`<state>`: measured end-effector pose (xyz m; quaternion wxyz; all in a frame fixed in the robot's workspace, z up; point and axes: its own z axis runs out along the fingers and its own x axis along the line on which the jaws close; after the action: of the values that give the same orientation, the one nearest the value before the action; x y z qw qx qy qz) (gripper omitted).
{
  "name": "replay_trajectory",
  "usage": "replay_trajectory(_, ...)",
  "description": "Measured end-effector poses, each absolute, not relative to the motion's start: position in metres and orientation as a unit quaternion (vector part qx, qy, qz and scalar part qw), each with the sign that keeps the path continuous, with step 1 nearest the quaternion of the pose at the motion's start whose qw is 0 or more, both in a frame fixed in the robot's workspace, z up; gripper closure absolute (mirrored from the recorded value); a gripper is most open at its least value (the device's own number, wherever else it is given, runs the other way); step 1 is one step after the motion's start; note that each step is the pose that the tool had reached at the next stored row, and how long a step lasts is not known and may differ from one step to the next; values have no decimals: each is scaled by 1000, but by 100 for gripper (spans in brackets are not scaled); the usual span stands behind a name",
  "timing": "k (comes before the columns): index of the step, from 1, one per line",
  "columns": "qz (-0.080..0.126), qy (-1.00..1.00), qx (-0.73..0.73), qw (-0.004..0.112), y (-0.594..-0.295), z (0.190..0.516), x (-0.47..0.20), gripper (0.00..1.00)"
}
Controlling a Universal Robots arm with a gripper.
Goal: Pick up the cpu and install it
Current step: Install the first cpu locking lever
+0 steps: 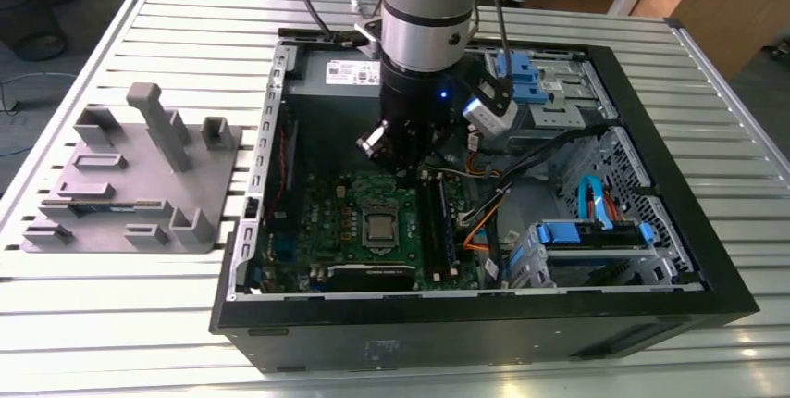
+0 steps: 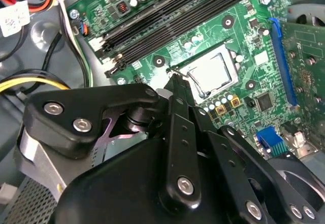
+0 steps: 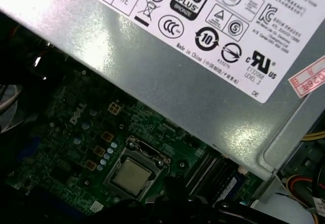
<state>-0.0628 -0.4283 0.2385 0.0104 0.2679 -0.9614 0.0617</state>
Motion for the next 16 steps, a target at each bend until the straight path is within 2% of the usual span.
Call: replay_trajectory(16, 65, -967, 246, 12, -428, 233, -63, 87)
